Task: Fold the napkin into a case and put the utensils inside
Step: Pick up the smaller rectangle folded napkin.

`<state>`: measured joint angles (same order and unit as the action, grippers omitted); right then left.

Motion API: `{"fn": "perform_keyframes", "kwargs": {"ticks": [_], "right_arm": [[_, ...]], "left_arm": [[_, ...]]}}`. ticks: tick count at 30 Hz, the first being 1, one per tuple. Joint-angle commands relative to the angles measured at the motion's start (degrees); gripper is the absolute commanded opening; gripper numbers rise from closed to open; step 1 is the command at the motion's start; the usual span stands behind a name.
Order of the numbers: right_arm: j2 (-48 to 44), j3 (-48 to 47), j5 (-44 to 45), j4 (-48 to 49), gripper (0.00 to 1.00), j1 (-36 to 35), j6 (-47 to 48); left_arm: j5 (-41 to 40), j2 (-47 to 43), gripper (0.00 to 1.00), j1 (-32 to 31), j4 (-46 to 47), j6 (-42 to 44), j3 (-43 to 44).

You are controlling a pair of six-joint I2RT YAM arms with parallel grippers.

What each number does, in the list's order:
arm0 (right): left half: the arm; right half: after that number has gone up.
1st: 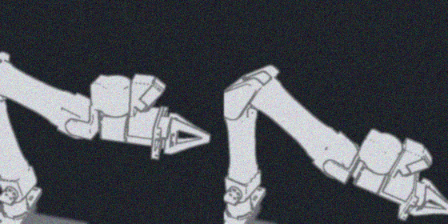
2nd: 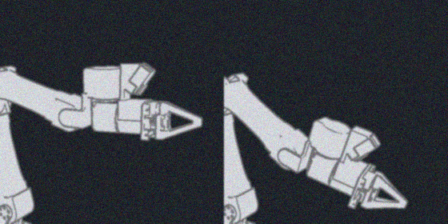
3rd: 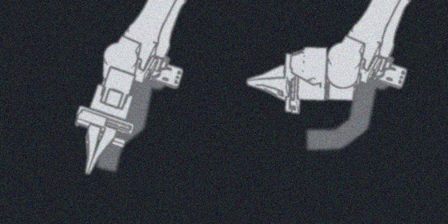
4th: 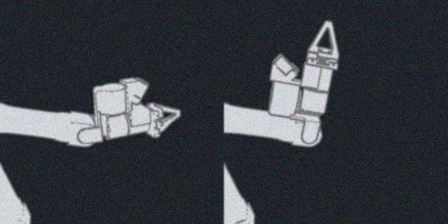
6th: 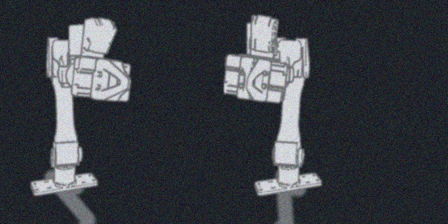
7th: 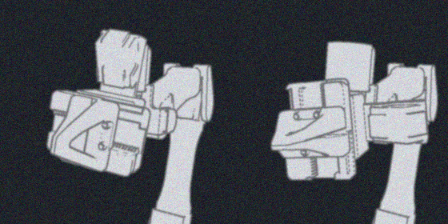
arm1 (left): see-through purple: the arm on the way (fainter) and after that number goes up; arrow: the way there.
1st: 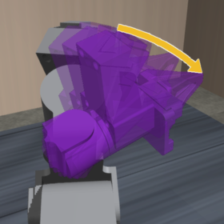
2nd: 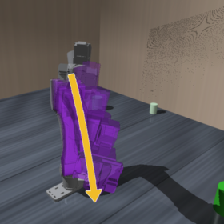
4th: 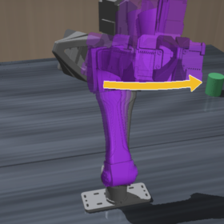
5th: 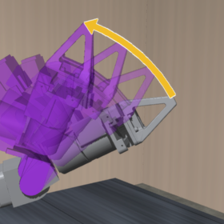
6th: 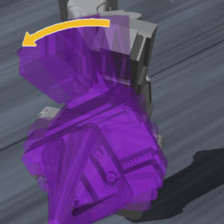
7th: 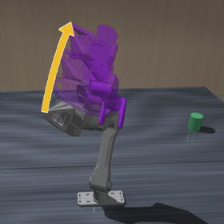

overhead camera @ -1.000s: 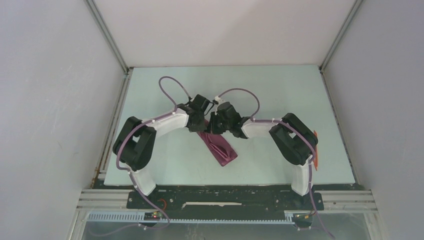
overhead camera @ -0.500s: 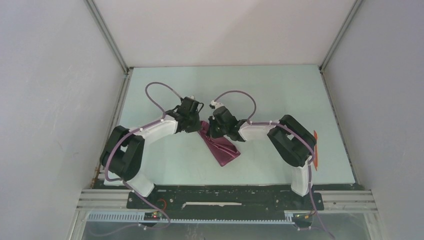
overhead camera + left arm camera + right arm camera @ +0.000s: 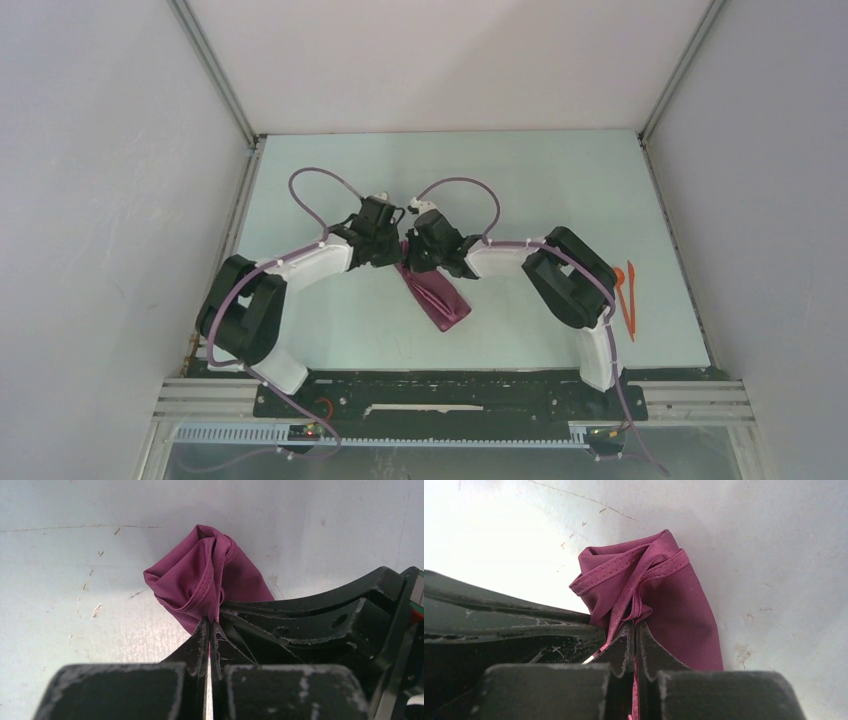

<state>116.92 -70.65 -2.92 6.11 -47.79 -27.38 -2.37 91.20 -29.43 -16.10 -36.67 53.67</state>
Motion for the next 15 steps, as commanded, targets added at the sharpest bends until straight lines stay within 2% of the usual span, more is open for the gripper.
{"fn": "perform_keyframes", "kwargs": {"ticks": [1,5,9,11,15], "right_arm": [[1.5,0.5,2.7,2.3,0.00,-0.6,-5.4],[2.0,3.1,-4.2,12.7,0.00,1.1,-13.4],[2.8,5.1,-6.6,21.1,0.00,2.1,-18.8],[4.0,5.0,-7.1,22.0,0.00,1.7,-19.0],[5.5,4.4,-5.2,16.3,0.00,-0.1,-16.3]], "left_arm": [[-1.7,-3.9,0.00,0.3,0.0,-2.0,-0.5],[-0.8,-4.1,0.00,1.0,0.0,-2.9,-1.1],[-0.5,-3.9,0.00,1.4,0.0,-3.5,-1.8],[-0.4,-3.6,0.00,2.0,0.0,-3.7,-2.2],[0.9,-3.4,0.00,5.0,0.2,-4.2,-3.7]]}}
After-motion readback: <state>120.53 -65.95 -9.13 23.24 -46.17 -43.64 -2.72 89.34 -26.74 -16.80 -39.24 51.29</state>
